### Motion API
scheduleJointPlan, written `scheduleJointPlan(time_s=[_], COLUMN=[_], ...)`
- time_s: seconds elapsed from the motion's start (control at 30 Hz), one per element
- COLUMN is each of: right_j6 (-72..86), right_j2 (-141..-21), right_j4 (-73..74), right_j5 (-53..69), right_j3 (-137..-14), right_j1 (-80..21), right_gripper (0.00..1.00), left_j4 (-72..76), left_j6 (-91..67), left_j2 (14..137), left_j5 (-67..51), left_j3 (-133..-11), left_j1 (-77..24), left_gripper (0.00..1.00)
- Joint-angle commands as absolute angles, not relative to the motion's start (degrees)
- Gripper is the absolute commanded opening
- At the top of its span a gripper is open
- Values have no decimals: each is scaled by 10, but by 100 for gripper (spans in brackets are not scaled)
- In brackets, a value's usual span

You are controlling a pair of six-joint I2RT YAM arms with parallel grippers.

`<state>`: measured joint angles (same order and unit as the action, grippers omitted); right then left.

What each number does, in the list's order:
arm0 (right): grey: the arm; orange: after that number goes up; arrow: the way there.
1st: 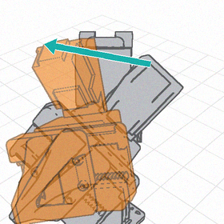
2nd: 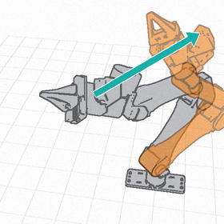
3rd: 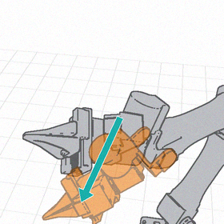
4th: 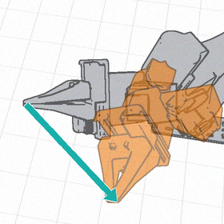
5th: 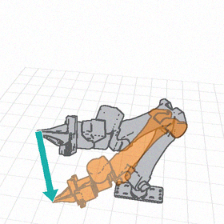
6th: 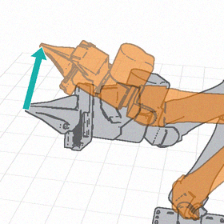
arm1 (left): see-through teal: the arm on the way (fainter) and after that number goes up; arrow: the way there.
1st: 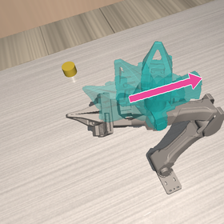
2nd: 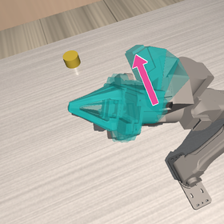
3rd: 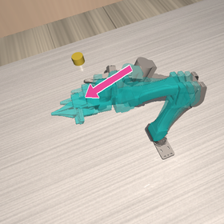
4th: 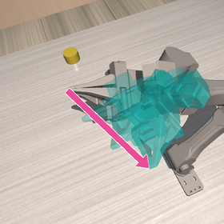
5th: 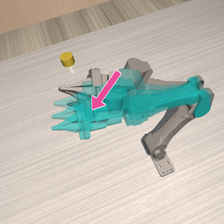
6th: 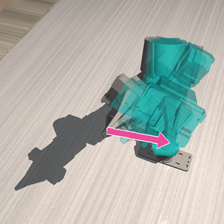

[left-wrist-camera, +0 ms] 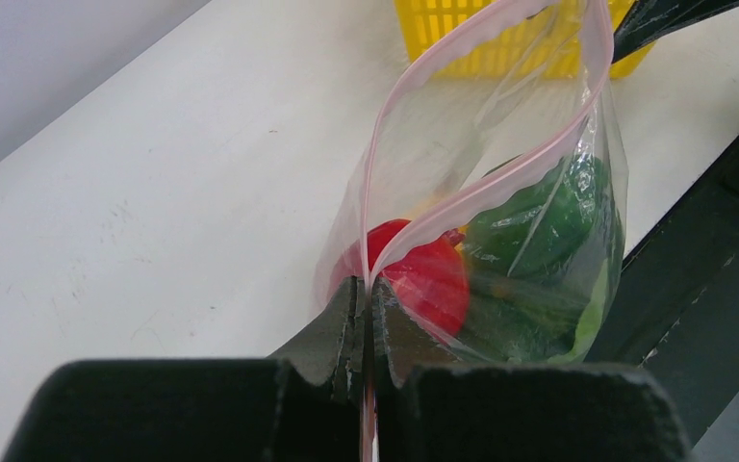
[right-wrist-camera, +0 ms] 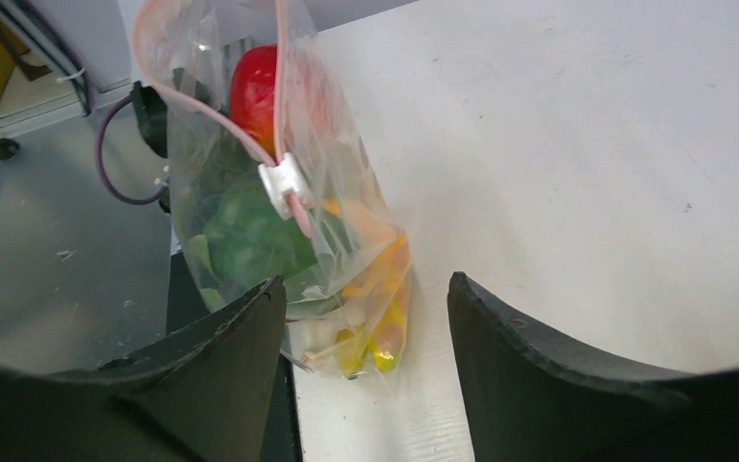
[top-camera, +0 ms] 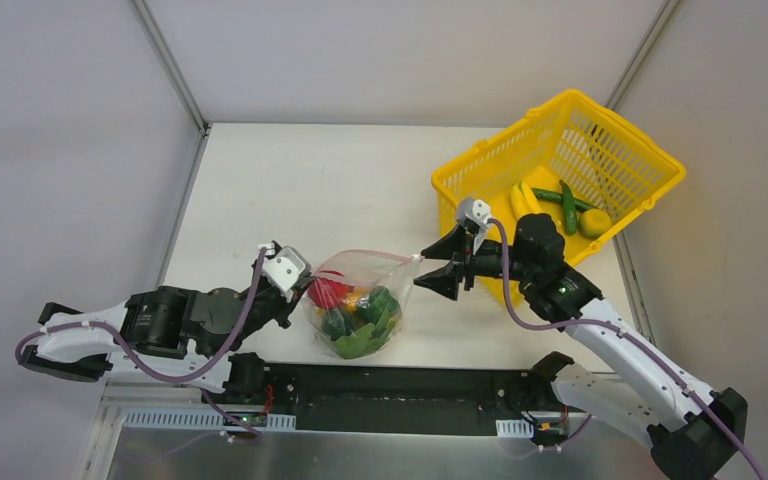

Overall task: Place the food in the zip-top bag and seal the zipper
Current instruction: Zip the zipper food storage bag at the center of the board.

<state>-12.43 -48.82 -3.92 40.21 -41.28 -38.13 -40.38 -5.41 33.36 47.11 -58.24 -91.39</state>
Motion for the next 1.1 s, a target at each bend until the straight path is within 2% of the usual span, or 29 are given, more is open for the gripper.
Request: scheduleJointPlan(time_s=[0.0,0.13,0.3,0.5,0.57,0.67,1.07], right_j6=[-142,-149,-142,-135,-132,-125,-90], right_j2=[-498,-520,-539,-562,-565,-568,-569], right_j4=[-85,-86,-111,-131,-141,-149,-180], right_j5=[541,592,609,610,598,602,606], right_j3=[-444,-460,-471,-474,-470,-472,-461], right_j1=[-361,-352,-349,-349,-348,-348,-348], right_gripper=[63,56,55,49,42,37,23], left_j4=[-381,-382,-379,-376,-373,-373,-370], left_j6=[-60,-60,-62,-61,-61,-62,-69], left_j2=[325,325,325,329,329,327,316], left_j5=[482,481,476,476,477,476,478], left_j3=[-582,-582,-583,-584,-583,-583,-578], left_j1=[-910,-910,-910,-910,-910,-910,-910], left_gripper=[0,0,0,0,0,0,0])
